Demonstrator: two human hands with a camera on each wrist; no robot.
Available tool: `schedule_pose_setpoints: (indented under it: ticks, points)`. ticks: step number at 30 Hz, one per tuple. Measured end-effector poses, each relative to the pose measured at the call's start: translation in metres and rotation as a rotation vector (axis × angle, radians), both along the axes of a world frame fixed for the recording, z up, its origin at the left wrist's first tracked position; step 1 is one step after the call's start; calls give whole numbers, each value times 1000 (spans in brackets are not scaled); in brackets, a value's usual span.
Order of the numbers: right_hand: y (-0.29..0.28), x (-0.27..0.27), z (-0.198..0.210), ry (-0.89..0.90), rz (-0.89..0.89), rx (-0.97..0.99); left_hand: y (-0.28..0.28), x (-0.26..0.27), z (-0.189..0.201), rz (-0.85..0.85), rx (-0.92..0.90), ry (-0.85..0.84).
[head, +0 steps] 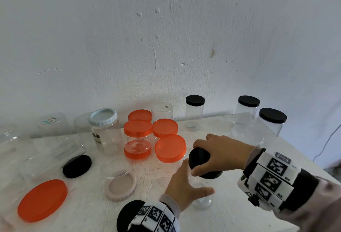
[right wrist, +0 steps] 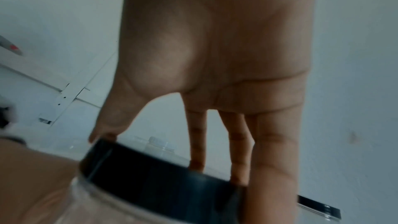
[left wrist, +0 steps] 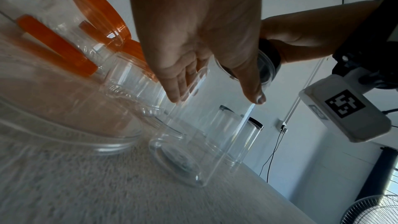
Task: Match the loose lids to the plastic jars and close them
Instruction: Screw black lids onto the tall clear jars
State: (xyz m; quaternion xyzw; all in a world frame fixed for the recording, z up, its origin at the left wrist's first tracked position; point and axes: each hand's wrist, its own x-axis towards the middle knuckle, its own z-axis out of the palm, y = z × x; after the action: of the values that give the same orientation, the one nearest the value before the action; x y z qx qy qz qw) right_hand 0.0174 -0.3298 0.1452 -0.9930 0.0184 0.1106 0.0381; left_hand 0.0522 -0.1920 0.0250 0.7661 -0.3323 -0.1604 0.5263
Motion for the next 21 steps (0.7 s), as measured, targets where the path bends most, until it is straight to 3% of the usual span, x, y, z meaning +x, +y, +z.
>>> schedule_pose_setpoints:
  ticks: [4, 8, 21]
  points:
    - [3, -1, -1, 13, -16, -56, 0, 0, 0, -10, 1, 3]
    - [-1, -2, 9, 137, 74, 67, 0, 1, -2, 0, 0, 5]
    - [2, 1, 5, 32, 45, 12, 0, 2, -4, -15, -18, 10]
